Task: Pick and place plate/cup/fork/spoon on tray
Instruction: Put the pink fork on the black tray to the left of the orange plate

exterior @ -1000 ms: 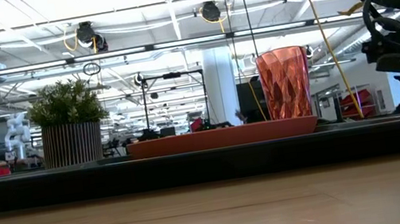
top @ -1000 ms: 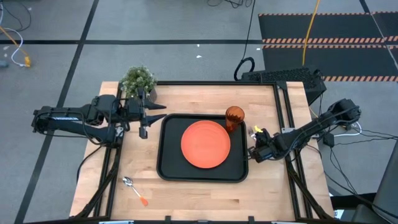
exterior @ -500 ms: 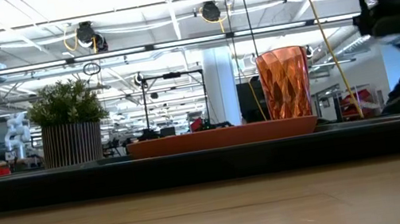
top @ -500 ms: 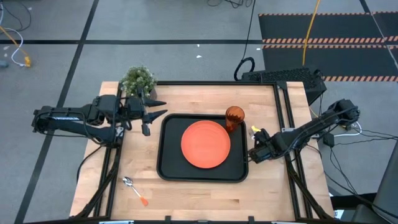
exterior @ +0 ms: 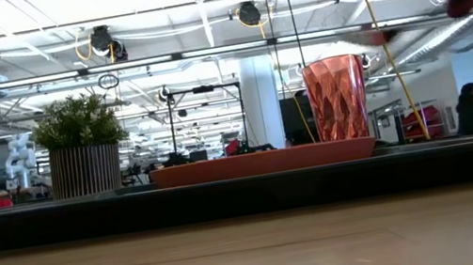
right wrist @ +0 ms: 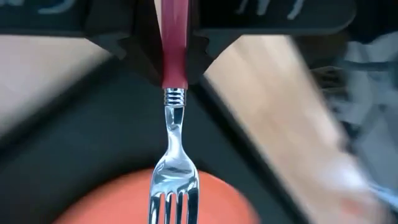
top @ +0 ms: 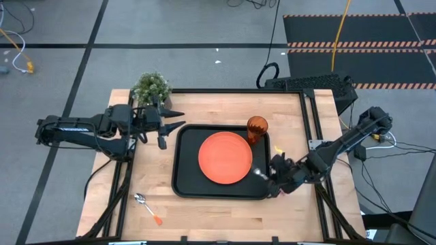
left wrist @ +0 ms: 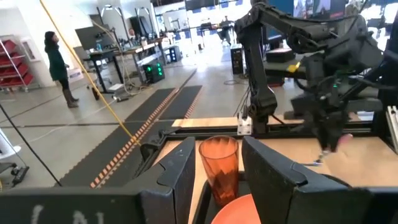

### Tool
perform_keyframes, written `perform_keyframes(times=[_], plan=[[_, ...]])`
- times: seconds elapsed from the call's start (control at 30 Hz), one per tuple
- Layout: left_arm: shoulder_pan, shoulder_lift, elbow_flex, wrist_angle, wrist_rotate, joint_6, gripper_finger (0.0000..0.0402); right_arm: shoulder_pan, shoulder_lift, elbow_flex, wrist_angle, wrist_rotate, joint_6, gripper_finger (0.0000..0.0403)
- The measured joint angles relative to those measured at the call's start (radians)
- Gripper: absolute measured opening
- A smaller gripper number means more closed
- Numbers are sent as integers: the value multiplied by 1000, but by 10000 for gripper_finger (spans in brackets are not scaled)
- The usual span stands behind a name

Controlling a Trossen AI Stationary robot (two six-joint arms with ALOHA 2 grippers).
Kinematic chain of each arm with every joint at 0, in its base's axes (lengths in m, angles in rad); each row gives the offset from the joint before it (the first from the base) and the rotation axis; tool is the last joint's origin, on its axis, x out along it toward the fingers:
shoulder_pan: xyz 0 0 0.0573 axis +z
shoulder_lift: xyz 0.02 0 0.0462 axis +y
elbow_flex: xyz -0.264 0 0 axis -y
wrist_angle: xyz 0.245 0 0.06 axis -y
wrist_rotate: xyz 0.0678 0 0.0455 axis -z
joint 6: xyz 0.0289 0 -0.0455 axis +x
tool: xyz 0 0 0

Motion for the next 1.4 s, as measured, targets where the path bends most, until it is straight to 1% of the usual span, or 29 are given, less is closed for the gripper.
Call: perform_keyframes(times=[0.17,0.37,0.53,0.63,0.8,0.9,0.97,1.07,1.13,1.3,1.4], plan=[[-1,-4,0,28,0,5,136,1,15,0,187,70,-144,26],[-1,-3,0,36,0,31,136,-40,41,0,370,75,-344,26],[-1,-3,0,35,0,31,136,-83,98,0,502,79,-527,26],[-1,-3,0,35,0,31,136,-106,140,0,568,154,-682,26],[-1,-3,0,31,0,24,136,-147,218,0,683,331,-957,26],[-1,-3,0,26,0,24,136,-178,275,0,807,412,-1070,26],[-1,-3,0,24,0,24,136,-205,320,0,915,405,-1119,26],[-1,-3,0,16,0,19,136,-243,385,0,1052,320,-1138,26],[-1,-3,0,12,0,12,136,-259,420,0,1113,281,-1144,26],[-1,-3,0,7,0,6,136,-274,480,38,1174,249,-1194,26],[-1,-3,0,6,0,6,136,-279,511,99,1185,179,-1231,26]])
